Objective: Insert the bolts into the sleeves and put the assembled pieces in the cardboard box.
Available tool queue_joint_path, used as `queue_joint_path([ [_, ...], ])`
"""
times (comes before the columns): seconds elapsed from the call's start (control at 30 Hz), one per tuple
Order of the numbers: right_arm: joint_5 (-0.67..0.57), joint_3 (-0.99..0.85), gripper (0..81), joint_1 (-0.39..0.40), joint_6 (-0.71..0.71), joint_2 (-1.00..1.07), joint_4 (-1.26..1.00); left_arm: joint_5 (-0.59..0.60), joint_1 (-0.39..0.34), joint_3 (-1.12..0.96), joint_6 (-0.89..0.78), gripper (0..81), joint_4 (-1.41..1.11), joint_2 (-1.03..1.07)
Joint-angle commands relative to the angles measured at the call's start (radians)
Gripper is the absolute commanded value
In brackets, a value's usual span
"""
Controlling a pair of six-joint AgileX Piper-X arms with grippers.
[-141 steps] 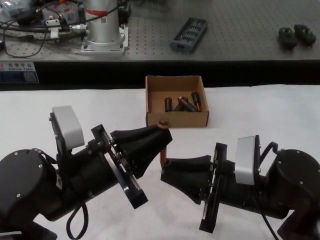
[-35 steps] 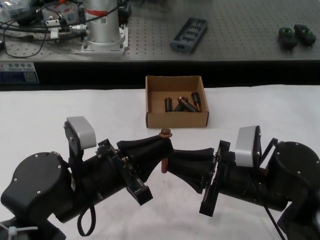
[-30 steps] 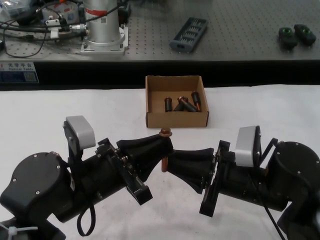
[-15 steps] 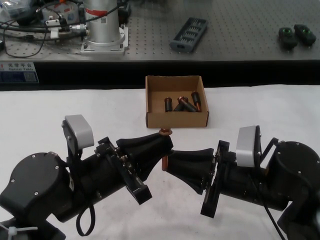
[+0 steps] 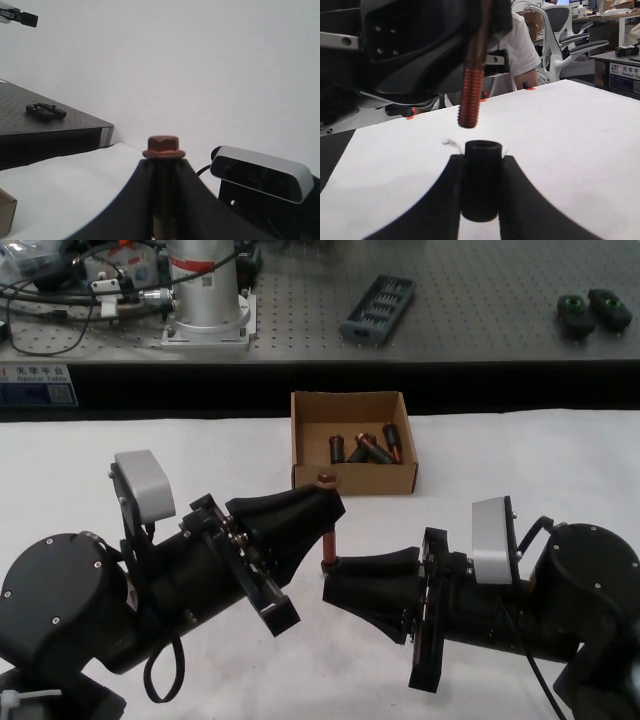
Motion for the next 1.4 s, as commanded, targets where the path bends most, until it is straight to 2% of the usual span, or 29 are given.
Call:
queue_joint_path([
  [0.0,-0.015,-0.007,7.1,-0.001,0.001,0.004,-0.014,-0.008,0.000,-0.005,-0.002,0.6,-0.025,-0.014],
  [0.63,-0.015,-0.007,7.1,-0.001,0.001,0.004,-0.014,-0.038,-0.002,0.018,0.036,0.6,-0.025,-0.006],
  [1.17,-0.015,-0.007,7.1,-0.001,0.008,0.004,-0.047,-0.079,-0.004,0.011,-0.122,0.6,-0.025,0.043],
  [1.37,-0.015,-0.007,7.1,-0.001,0.022,0.004,-0.053,-0.079,-0.004,0.012,-0.122,0.6,-0.025,0.043],
])
